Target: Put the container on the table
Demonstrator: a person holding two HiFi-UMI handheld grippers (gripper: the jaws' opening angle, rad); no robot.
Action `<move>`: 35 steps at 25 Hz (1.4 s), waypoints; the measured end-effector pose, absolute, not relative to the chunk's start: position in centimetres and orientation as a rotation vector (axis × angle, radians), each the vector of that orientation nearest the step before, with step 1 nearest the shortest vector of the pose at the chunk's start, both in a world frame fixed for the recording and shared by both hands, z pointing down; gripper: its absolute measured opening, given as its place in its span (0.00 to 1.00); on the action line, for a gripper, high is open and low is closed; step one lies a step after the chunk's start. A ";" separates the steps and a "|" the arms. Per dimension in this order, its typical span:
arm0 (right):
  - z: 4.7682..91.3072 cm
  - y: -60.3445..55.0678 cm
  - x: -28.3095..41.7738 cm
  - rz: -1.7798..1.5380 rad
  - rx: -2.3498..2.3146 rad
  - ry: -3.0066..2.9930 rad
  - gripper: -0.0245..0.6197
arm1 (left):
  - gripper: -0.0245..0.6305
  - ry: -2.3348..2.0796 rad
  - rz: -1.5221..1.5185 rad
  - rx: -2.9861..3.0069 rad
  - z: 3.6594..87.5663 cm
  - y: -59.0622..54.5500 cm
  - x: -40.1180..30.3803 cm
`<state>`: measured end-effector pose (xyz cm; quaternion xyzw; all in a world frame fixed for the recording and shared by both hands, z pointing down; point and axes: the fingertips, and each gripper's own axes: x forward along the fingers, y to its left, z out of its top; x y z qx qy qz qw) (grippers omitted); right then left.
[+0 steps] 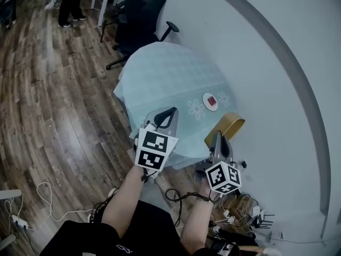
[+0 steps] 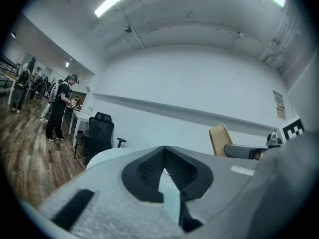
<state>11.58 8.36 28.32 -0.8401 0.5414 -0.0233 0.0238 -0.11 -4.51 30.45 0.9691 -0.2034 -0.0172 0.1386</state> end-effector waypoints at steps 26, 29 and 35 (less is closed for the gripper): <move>41.5 -4.8 38.8 -0.524 -2.472 1.682 0.08 | 0.04 -0.788 0.350 2.578 45.3 -15.0 22.1; 43.9 -6.3 41.1 -0.648 -2.377 1.726 0.08 | 0.04 -0.811 0.364 2.589 45.7 -15.3 24.3; 47.1 -10.6 37.6 -0.810 -2.274 1.988 0.08 | 0.04 -0.890 0.407 2.554 46.5 -17.6 24.1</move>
